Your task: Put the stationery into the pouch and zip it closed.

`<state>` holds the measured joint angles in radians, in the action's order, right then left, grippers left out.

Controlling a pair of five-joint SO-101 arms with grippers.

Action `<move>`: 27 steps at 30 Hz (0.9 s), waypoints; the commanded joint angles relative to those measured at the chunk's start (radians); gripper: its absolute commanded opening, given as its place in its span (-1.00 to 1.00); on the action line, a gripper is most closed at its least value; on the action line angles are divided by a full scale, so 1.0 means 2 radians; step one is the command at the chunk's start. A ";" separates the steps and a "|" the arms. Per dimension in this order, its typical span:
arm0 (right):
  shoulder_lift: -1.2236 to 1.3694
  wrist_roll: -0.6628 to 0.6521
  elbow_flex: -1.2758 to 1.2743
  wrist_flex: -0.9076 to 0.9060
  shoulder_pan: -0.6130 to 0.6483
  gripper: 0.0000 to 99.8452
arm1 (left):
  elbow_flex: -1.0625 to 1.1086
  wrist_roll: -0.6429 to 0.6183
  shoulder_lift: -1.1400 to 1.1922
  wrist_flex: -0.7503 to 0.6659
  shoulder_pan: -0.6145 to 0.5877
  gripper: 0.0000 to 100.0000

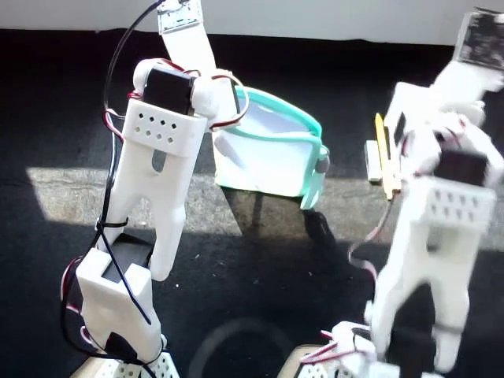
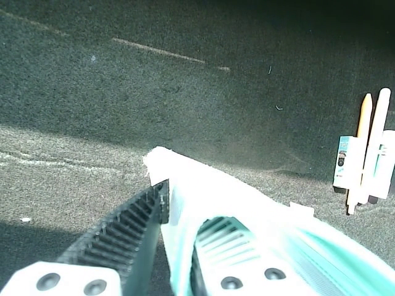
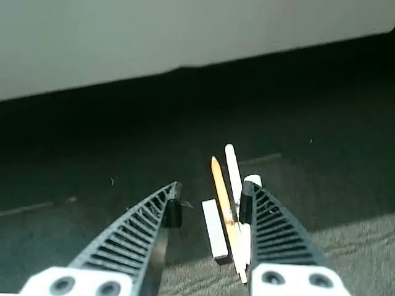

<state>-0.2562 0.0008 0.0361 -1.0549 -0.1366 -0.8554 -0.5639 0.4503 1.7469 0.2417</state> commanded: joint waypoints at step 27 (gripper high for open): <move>0.499 -0.005 0.269 -0.020 -0.001 -0.69 | 0.002 0.044 0.020 0.002 -0.005 -0.98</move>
<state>0.7334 0.0008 0.5286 -1.0932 -0.1366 -0.8554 -0.4918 0.4503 1.7484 0.2417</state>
